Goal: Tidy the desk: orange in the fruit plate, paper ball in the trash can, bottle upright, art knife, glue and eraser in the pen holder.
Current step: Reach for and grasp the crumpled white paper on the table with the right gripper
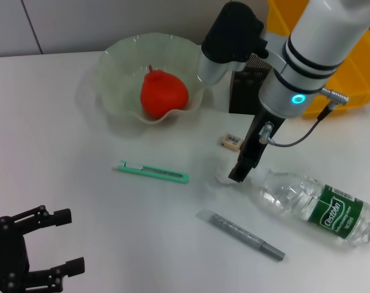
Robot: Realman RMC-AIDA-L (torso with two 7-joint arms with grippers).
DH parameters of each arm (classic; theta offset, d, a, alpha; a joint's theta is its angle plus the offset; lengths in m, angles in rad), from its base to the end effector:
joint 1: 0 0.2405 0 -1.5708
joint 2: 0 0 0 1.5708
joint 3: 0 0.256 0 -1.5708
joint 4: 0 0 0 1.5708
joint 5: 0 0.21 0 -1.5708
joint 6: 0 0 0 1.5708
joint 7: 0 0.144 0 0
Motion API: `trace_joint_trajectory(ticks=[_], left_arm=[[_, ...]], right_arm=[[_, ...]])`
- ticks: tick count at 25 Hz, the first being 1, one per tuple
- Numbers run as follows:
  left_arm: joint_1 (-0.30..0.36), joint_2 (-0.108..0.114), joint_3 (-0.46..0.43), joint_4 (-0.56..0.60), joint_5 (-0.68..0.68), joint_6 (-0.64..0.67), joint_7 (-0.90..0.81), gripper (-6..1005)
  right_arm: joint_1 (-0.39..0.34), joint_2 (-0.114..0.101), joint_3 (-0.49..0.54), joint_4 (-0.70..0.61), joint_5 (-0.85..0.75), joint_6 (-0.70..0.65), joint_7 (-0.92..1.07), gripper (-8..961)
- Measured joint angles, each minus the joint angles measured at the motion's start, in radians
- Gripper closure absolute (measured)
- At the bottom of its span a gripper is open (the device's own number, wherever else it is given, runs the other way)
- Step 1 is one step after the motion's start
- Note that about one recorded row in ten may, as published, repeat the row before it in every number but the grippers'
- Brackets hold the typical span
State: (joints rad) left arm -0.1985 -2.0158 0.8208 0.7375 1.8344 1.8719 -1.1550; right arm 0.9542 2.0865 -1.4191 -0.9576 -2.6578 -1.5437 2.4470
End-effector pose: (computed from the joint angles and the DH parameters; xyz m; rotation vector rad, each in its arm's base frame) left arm -0.3109 0.2190 0.0318 -2.8056 -0.4544 -0.8477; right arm 0.1384 0.3865 -0.0421 -2.7427 0.6541 -0.8071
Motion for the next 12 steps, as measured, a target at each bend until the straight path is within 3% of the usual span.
trace_joint_trajectory(ticks=[12], left_arm=[[-0.004,-0.013,0.003,-0.017,0.011,-0.034,0.004,144]], right_arm=[[0.012,0.003,-0.061,0.083,0.030,0.088,0.002,328]])
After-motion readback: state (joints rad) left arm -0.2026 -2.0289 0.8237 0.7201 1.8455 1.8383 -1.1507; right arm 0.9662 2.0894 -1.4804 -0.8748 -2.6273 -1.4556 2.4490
